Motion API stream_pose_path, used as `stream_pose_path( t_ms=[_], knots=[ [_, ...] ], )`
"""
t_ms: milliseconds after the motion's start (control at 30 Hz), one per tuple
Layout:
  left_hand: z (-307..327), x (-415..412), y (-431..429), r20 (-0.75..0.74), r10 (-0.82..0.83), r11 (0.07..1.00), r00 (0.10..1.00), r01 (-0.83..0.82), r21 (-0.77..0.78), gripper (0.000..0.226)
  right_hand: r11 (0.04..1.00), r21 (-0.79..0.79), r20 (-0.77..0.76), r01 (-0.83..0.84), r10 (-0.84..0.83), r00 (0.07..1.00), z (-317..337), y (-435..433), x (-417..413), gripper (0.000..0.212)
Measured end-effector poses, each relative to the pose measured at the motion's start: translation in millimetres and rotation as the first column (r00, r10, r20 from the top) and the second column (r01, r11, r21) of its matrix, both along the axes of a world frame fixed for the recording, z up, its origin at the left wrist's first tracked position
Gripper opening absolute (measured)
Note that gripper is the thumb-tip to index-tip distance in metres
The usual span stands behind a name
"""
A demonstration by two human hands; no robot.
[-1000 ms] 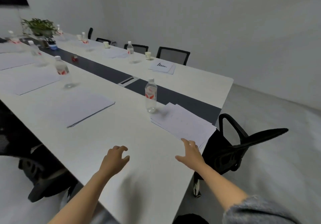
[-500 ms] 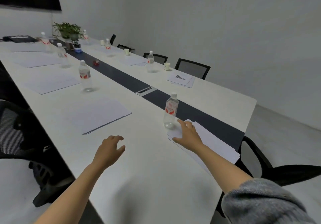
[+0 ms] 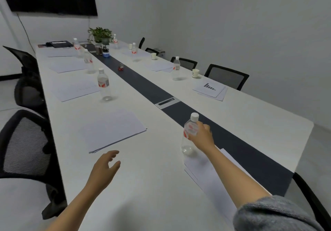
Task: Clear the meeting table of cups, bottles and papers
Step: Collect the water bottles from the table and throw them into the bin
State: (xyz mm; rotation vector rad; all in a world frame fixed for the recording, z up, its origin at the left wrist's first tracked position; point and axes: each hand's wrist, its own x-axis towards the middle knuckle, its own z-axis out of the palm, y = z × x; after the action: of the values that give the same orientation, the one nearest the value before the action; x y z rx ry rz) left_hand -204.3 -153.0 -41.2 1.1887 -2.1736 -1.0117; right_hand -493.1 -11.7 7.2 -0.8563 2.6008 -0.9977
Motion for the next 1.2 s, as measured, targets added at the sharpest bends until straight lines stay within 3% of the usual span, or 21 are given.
stream_pose_path(
  t_ms=[200,333,600,700,800,933,1067,1200],
  knots=[
    [1,-2,-20,0.034,0.084,0.996,0.996,-0.084,-0.004,0.036,0.989,0.145,-0.234,-0.038,0.071,0.97,10,-36,-53,0.053],
    [5,4,-27,0.052,0.132,0.991,0.99,-0.131,-0.015,0.038,0.941,0.312,-0.234,-0.132,0.211,0.949,8,-53,-69,0.045],
    [12,22,-13,0.073,0.145,0.989,0.987,-0.146,0.014,0.046,0.941,0.283,-0.358,-0.185,0.282,0.89,-5,-41,-26,0.042],
    [13,33,-7,0.09,0.099,0.994,0.991,-0.102,0.036,0.056,0.947,0.204,-0.387,-0.246,0.309,0.869,9,-37,10,0.04],
    [19,45,1,0.097,0.017,0.999,0.995,-0.021,0.046,0.074,0.905,0.083,-0.362,-0.417,0.417,0.834,33,-36,66,0.038],
    [37,75,8,0.044,-0.091,0.996,0.995,0.091,0.015,0.097,0.813,-0.032,-0.268,-0.582,0.554,0.788,63,-39,150,0.035],
    [55,134,3,0.024,-0.139,0.989,0.99,0.14,-0.039,0.122,0.678,-0.089,-0.17,-0.73,0.711,0.682,82,-54,237,0.029],
    [70,218,-8,-0.106,-0.135,0.984,0.985,0.146,0.1,0.127,0.547,-0.135,-0.13,-0.826,0.817,0.562,99,-85,334,0.027]
  ],
)
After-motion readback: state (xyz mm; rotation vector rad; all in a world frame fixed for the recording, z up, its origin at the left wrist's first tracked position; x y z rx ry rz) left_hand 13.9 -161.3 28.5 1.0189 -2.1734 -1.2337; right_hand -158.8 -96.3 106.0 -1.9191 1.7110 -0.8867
